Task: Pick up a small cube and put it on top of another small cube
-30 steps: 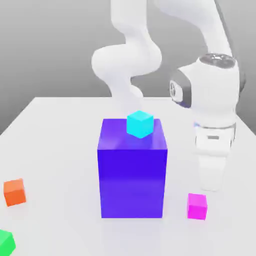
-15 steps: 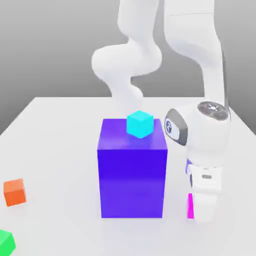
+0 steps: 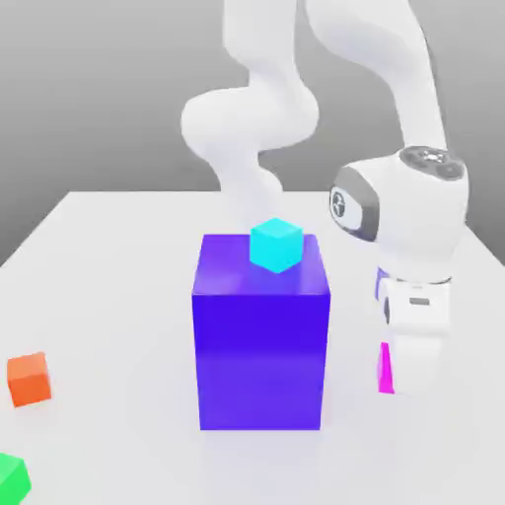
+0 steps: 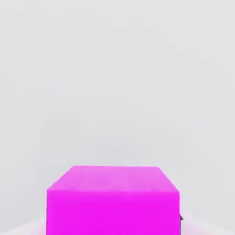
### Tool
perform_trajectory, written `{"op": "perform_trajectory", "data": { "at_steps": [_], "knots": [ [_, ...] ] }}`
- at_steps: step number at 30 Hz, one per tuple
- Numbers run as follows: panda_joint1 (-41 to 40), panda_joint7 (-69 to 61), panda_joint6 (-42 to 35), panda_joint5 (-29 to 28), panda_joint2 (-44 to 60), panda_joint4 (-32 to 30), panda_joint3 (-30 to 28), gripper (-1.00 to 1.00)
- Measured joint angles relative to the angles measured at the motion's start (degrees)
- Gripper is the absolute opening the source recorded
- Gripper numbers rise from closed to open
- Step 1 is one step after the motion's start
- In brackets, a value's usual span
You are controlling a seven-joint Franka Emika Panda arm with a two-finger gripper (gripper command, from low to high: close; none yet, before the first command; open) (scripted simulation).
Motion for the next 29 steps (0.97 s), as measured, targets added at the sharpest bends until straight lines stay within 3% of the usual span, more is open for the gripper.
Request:
{"op": "perform_trajectory", "data": {
  "at_steps": [10,21,24,25,29],
  "knots": [
    [-12.31,-3.94,-9.16,10.20,5.95,12.09,-6.99,-1.00],
    [-28.19,-3.91,-16.11,10.50,12.45,25.21,-21.81,-1.00],
    [-33.93,-6.35,-13.54,14.43,19.37,29.49,-21.73,-1.00],
    [-35.07,-7.15,-12.34,15.65,21.22,30.05,-20.99,1.00],
    [-35.07,-7.15,-12.34,15.65,21.22,30.05,-20.99,1.00]
  ]
}}
